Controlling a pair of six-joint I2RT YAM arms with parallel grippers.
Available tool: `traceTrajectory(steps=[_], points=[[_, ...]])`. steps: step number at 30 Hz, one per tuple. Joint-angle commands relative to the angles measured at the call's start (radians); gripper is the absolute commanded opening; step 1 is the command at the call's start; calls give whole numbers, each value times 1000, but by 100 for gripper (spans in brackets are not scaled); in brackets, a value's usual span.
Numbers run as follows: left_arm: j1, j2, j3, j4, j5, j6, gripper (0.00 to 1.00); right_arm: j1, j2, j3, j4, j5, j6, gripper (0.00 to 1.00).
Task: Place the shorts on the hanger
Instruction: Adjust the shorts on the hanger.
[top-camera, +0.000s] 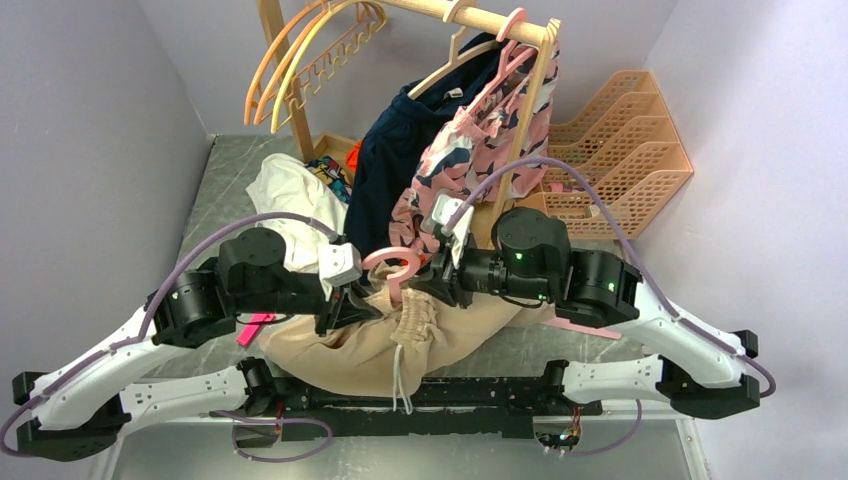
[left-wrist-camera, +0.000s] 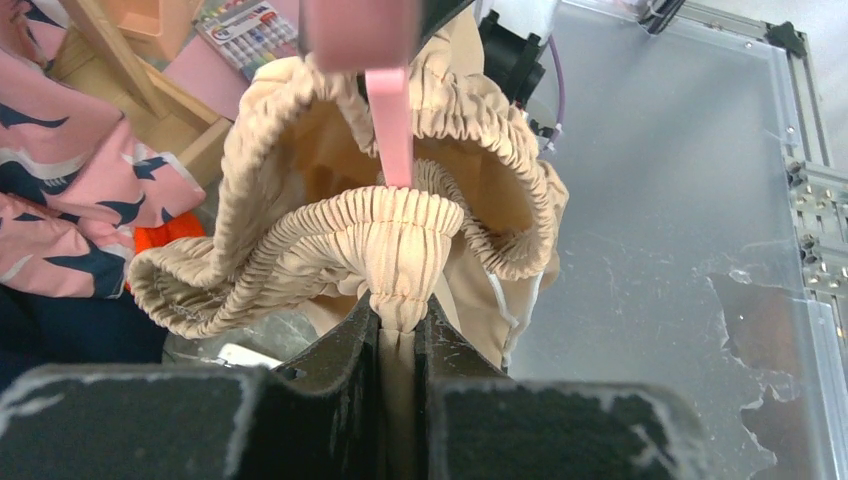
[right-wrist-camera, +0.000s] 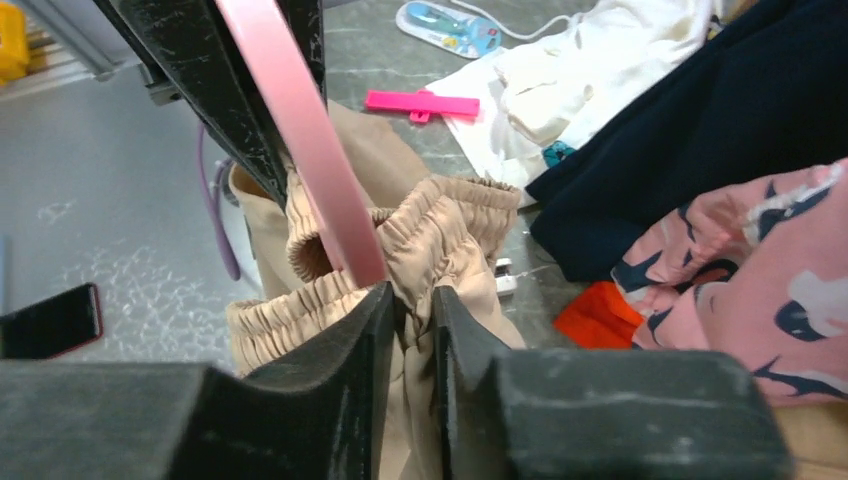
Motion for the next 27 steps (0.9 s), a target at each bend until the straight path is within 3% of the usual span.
traceTrajectory(steps=[1, 4, 8, 14, 27], points=[[-1, -15, 0, 102, 26, 18, 7, 3, 13, 31, -63, -138, -19, 36], [-1, -32, -11, 100, 24, 15, 7, 3, 11, 78, -113, -166, -40, 57], [-1, -58, -21, 95, 27, 10, 7, 3, 46, 180, -233, -178, -72, 69], [-1, -50, -28, 93, 56, 11, 7, 2, -34, 128, -73, -25, -40, 71], [-1, -14, 0, 59, 85, 21, 7, 3, 25, 39, 146, -105, 21, 68]])
